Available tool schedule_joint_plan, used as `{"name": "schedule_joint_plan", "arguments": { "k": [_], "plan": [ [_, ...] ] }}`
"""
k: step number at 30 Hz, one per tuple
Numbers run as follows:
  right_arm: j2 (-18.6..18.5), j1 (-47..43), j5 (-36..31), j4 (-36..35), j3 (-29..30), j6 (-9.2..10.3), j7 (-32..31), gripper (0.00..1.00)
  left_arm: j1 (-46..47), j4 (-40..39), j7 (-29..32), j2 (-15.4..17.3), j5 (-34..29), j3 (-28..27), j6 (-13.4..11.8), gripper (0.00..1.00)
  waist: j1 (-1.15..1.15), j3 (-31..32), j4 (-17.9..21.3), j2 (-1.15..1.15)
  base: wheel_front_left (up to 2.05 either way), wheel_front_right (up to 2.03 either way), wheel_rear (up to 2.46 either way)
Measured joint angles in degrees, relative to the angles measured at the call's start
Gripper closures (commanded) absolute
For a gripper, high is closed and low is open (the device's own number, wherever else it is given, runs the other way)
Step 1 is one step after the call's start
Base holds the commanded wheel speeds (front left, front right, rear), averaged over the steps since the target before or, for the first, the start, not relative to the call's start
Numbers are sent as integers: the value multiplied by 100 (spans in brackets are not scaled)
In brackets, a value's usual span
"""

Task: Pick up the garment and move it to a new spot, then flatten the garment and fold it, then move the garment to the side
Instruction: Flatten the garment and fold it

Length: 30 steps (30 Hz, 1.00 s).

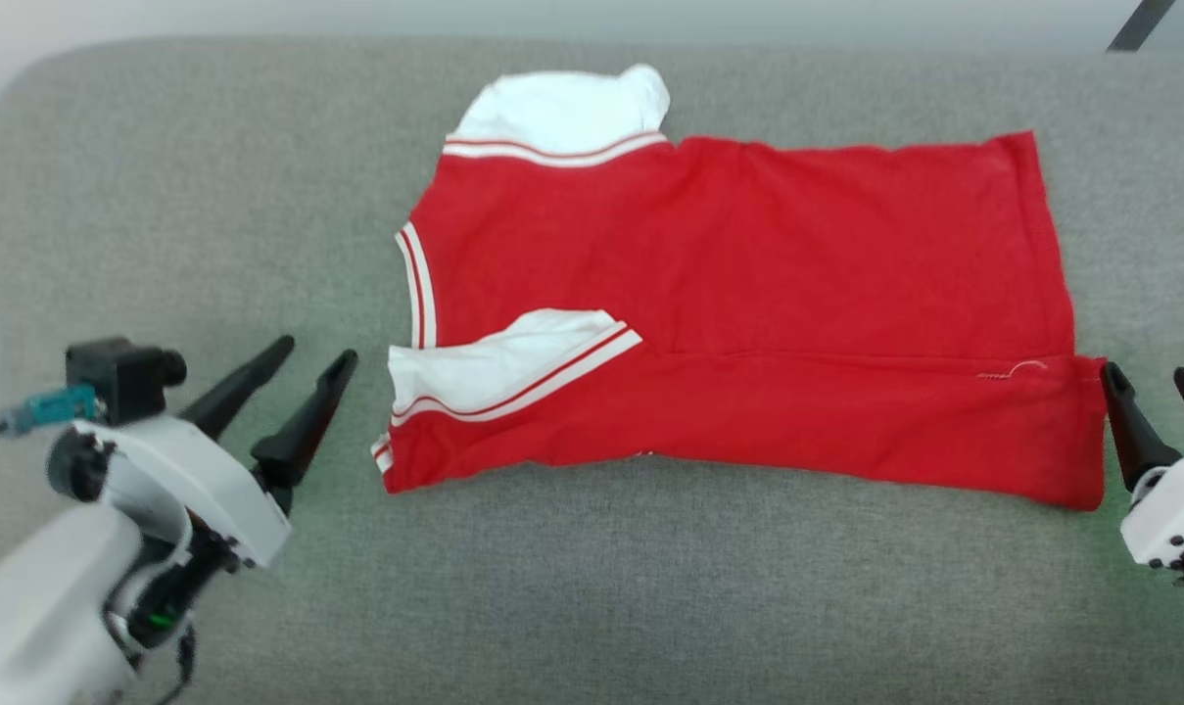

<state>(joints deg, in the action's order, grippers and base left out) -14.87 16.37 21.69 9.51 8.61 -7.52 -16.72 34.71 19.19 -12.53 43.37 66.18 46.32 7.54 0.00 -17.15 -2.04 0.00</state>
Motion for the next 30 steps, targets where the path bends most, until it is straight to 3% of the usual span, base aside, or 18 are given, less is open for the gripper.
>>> {"name": "schedule_joint_plan", "arguments": {
  "k": [4,6,11,16,22,30],
  "plan": [
    [3,-90,0,-144,151,0,54,0,311,-75,616,321,-121,175,0,0,0,249,-6,0,0,0,0],
    [21,-147,7,-270,185,0,57,0,476,-114,1094,446,-77,208,-175,0,0,364,-16,0,0,0,0],
    [103,-293,7,-478,187,0,-33,0,794,-555,2921,686,358,516,-407,0,0,568,-47,0,0,0,0],
    [181,-315,7,-595,119,0,-70,0,899,-1117,4522,856,909,909,-408,0,0,576,-34,0,0,0,0],
    [257,-293,5,-700,56,0,-80,0,957,-990,4881,772,1292,884,-439,0,0,381,66,0,0,0,0],
    [346,-161,-62,-791,41,0,-100,0,1078,-88,4831,410,1502,810,-188,0,0,58,293,0,0,0,0]
  ]
}}
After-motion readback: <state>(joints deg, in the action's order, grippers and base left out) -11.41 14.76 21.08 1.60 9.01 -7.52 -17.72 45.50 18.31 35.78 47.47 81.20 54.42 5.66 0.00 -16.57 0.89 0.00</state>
